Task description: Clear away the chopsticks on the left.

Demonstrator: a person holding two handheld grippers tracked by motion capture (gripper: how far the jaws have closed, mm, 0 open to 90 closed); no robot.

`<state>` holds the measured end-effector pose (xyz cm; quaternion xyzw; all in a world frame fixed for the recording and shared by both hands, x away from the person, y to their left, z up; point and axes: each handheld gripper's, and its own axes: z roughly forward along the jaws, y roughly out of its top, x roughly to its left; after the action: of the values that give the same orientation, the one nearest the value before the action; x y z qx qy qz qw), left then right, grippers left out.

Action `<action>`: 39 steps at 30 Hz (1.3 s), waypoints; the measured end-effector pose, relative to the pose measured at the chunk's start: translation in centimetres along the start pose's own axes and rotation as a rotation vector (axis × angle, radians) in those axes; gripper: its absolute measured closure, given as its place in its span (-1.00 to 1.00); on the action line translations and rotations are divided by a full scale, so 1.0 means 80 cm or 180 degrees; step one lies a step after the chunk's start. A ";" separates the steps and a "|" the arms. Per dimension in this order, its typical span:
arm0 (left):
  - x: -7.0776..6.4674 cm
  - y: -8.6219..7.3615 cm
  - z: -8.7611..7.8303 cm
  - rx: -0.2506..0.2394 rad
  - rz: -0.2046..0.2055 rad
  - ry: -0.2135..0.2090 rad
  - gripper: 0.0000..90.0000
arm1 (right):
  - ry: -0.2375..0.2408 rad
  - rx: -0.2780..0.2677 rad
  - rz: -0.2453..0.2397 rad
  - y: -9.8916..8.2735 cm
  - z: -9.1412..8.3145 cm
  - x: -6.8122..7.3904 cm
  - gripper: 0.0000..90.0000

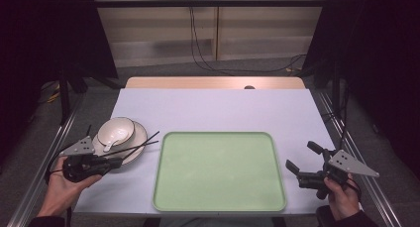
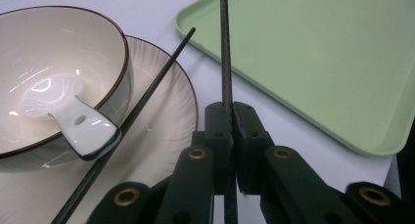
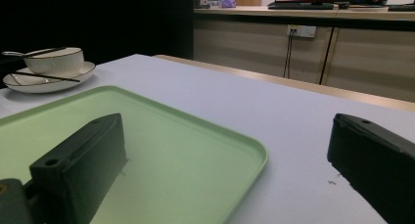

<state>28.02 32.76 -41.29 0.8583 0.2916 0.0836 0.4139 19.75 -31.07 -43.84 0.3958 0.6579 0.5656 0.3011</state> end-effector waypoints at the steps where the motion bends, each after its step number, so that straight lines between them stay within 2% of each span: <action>1: -0.007 0.001 0.000 -0.0015 -0.0045 0.0000 0.91 | -0.0003 0.0000 -0.0006 0.000 0.000 0.000 -0.99; 3: -0.010 0.002 0.000 -0.0024 -0.0043 -0.0002 0.91 | 0.0005 0.0007 -0.0019 0.000 0.000 -0.001 -0.99; 4: -0.020 0.003 0.001 -0.0060 -0.0093 0.0022 0.91 | -0.0002 0.0000 -0.0006 0.000 0.000 0.000 -0.99; 5: -0.020 0.003 0.001 -0.0060 -0.0093 0.0022 0.91 | -0.0002 0.0000 -0.0006 0.000 0.000 0.000 -0.99; 7: -0.032 0.003 0.006 -0.0055 -0.0118 -0.0051 0.91 | 0.0009 0.0012 -0.0020 0.000 0.001 0.000 -0.99; 9: -0.037 0.003 0.006 -0.0067 -0.0111 -0.0026 0.91 | 0.0005 -0.0002 -0.0037 0.000 0.002 -0.001 -0.99; 10: -0.044 0.004 0.008 -0.0098 -0.0173 -0.0044 0.91 | 0.0019 0.0012 -0.0031 0.000 0.002 0.000 -0.99; 13: -0.049 0.004 0.009 -0.0053 -0.0208 -0.0015 0.91 | 0.0041 0.0008 -0.0039 0.000 0.002 0.000 -0.99; 15: -0.055 0.004 0.012 -0.0032 -0.0305 -0.0051 0.91 | 0.0043 0.0006 -0.0031 0.000 0.002 0.000 -0.99; 16: -0.062 0.005 0.015 -0.0005 -0.0355 -0.0009 0.91 | 0.0034 -0.0001 -0.0035 0.000 0.003 0.000 -0.99; 18: -0.066 0.006 0.017 -0.0001 -0.0374 0.0013 0.91 | 0.0039 0.0003 -0.0027 0.000 0.003 0.000 -0.99; 21: -0.077 0.010 0.022 -0.0065 -0.0527 0.0104 0.91 | 0.0057 0.0001 -0.0048 0.000 0.003 0.001 -0.99; 22: -0.077 0.010 0.022 -0.0065 -0.0527 0.0104 0.91 | 0.0056 0.0000 -0.0048 0.000 0.003 0.001 -0.99; 23: -0.081 0.012 0.026 -0.0107 -0.0647 0.0121 0.91 | 0.0065 -0.0008 -0.0044 0.000 0.003 0.001 -0.99; 25: -0.085 0.014 0.029 -0.0123 -0.0762 0.0198 0.91 | 0.0057 0.0000 -0.0042 0.000 0.003 0.001 -0.99; 26: -0.085 0.014 0.029 -0.0123 -0.0762 0.0198 0.91 | 0.0064 0.0007 -0.0044 0.000 0.003 0.001 -0.99; 27: -0.087 0.015 0.033 -0.0138 -0.0843 0.0224 0.91 | 0.0064 0.0007 -0.0044 0.000 0.003 0.001 -0.99; 28: -0.089 0.016 0.035 -0.0145 -0.0858 0.0262 0.91 | 0.0064 0.0006 -0.0043 0.000 0.003 0.001 -0.99; 30: -0.091 0.019 0.046 -0.0099 -0.0963 0.0323 0.91 | 0.0059 -0.0001 -0.0049 0.000 0.003 0.001 -0.99; 32: -0.091 0.020 0.051 -0.0068 -0.0997 0.0310 0.91 | 0.0068 -0.0011 -0.0050 0.000 0.003 0.001 -0.99; 34: -0.092 0.022 0.058 -0.0061 -0.1039 0.0362 0.91 | 0.0060 -0.0002 -0.0044 0.000 0.003 0.001 -0.99; 36: -0.093 0.025 0.069 -0.0032 -0.1153 0.0323 0.91 | 0.0058 0.0001 -0.0048 0.000 0.003 0.001 -0.99; 39: -0.094 0.032 0.083 0.0053 -0.1197 0.0364 0.91 | 0.0064 -0.0001 -0.0054 0.000 0.004 0.002 -0.99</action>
<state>25.55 22.85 -42.91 0.7859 0.4706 0.0510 0.3978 19.93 -30.77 -43.88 0.3844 0.6641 0.5671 0.2994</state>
